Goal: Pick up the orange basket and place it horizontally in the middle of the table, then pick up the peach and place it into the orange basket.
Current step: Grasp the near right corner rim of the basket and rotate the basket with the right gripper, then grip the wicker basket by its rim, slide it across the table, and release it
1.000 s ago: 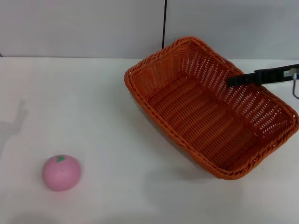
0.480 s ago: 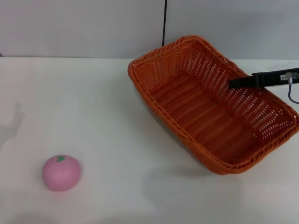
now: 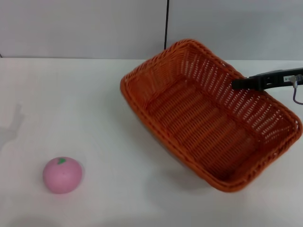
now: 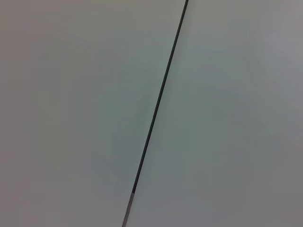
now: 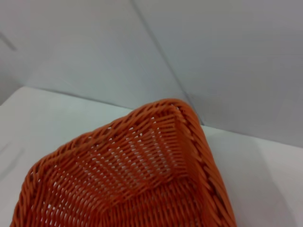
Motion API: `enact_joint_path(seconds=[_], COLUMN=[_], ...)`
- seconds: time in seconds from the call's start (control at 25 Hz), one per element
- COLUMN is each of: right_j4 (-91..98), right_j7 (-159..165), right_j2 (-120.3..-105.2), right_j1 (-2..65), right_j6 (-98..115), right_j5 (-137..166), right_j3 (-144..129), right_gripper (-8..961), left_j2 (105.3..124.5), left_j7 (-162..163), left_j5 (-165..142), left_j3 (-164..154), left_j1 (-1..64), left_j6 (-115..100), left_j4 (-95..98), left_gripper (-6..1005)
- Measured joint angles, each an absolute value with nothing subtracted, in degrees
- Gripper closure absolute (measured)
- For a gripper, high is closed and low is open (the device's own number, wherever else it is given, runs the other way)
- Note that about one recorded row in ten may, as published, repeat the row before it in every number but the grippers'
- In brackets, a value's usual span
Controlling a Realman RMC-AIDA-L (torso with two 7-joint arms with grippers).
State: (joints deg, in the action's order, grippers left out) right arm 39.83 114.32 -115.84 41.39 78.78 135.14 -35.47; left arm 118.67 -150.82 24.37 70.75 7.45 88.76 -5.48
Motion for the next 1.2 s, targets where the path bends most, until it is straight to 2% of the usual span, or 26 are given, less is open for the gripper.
enact_joint_path(seconds=[0.48, 0.72, 0.88, 1.08, 1.2], right_j4=[51.2, 52.5, 52.5, 53.2, 52.4], right_j7=[100.2, 86.2, 82.2, 76.4, 72.6], right_j2=[-116.11, -113.95, -113.39, -113.75, -114.50], right_j1=[39.3, 39.8, 40.5, 41.5, 42.2], right_j6=[87.8, 95.5, 97.7, 97.8, 97.0], right_j5=[131.5, 127.7, 127.6, 127.5, 127.4], right_j3=[-36.0, -36.5, -38.2, -40.8, -40.9], right_gripper=[786, 775, 768, 758, 753], left_j2=[118.56, 118.59, 118.57, 118.58, 118.62], left_j7=[-150.9, -150.9, -150.9, -151.1, -151.1], left_j5=[24.3, 24.3, 24.3, 24.3, 24.3], left_j3=[70.8, 70.2, 69.2, 68.1, 67.9], left_j1=[5.7, 3.8, 3.1, 1.6, 0.9], left_j6=[91.6, 94.6, 95.8, 97.8, 99.0], left_j4=[-5.4, -5.3, -5.3, -5.3, -5.3], left_gripper=[169, 169, 169, 169, 169])
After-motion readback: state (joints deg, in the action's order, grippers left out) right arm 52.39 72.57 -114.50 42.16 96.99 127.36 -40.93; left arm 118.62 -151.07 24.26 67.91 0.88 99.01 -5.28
